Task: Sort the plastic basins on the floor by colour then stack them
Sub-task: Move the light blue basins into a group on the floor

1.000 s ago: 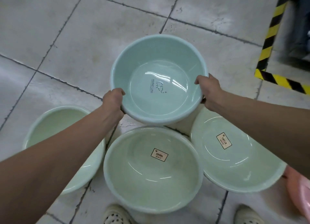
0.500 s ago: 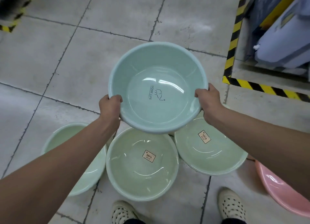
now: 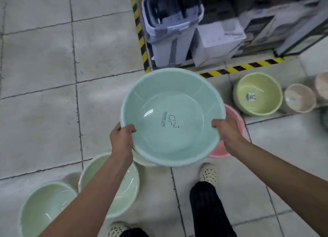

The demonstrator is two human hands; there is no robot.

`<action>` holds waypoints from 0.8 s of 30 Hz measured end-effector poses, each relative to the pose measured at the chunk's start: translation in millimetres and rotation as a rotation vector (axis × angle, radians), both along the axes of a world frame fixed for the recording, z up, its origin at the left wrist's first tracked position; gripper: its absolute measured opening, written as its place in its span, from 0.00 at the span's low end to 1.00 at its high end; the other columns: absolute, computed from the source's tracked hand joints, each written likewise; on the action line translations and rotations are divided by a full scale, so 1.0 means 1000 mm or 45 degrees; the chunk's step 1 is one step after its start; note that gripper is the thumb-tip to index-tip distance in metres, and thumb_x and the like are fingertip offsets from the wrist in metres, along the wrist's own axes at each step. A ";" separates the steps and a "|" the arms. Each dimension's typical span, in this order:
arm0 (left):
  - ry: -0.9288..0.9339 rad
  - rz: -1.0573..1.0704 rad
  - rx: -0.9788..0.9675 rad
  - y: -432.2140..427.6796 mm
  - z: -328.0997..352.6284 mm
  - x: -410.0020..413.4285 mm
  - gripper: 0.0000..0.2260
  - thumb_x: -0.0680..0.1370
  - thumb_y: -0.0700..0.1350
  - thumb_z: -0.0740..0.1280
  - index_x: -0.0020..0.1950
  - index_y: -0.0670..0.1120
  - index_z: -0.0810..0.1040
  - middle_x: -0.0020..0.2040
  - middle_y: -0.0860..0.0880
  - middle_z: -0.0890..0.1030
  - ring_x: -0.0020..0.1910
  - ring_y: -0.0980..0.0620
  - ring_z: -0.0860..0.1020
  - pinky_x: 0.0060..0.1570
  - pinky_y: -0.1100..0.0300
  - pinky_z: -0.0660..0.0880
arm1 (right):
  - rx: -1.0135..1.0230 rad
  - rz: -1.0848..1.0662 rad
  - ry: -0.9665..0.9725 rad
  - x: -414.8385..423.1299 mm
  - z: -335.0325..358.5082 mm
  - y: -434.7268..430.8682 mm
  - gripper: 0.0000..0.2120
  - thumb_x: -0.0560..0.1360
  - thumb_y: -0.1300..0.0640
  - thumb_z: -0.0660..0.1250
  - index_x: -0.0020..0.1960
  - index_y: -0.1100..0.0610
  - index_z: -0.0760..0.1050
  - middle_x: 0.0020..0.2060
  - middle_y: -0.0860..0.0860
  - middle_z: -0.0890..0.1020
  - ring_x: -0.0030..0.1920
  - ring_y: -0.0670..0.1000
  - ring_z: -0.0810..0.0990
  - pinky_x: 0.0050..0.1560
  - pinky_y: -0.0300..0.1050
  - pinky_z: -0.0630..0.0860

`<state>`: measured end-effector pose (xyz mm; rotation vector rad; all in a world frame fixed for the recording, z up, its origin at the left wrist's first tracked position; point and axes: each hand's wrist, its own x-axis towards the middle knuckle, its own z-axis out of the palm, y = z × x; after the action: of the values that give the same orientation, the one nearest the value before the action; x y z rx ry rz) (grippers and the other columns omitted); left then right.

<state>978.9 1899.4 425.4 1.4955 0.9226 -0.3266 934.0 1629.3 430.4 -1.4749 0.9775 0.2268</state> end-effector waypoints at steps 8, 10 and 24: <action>-0.018 -0.293 -0.077 -0.202 0.072 -0.020 0.10 0.65 0.34 0.63 0.40 0.46 0.80 0.38 0.46 0.81 0.36 0.45 0.76 0.37 0.55 0.72 | -0.023 -0.281 0.068 -0.093 0.076 -0.176 0.24 0.66 0.67 0.63 0.60 0.54 0.77 0.49 0.52 0.84 0.47 0.54 0.83 0.37 0.44 0.79; -0.051 -0.360 -0.113 -0.239 0.079 -0.025 0.12 0.69 0.31 0.62 0.41 0.45 0.80 0.34 0.49 0.80 0.33 0.47 0.75 0.33 0.59 0.72 | 0.010 -0.390 0.039 -0.111 0.083 -0.207 0.28 0.61 0.65 0.63 0.61 0.55 0.77 0.51 0.55 0.85 0.50 0.59 0.83 0.43 0.51 0.81; 0.071 -0.659 -0.106 -0.431 -0.017 -0.101 0.18 0.63 0.36 0.65 0.47 0.52 0.83 0.41 0.49 0.85 0.39 0.47 0.80 0.39 0.56 0.77 | 0.036 -0.565 0.155 -0.226 0.003 -0.384 0.24 0.72 0.74 0.60 0.63 0.55 0.75 0.53 0.58 0.83 0.50 0.60 0.82 0.41 0.51 0.79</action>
<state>877.5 1468.8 408.9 1.6397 0.5435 -0.7752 708.2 1244.9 433.7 -1.1924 1.3661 0.0067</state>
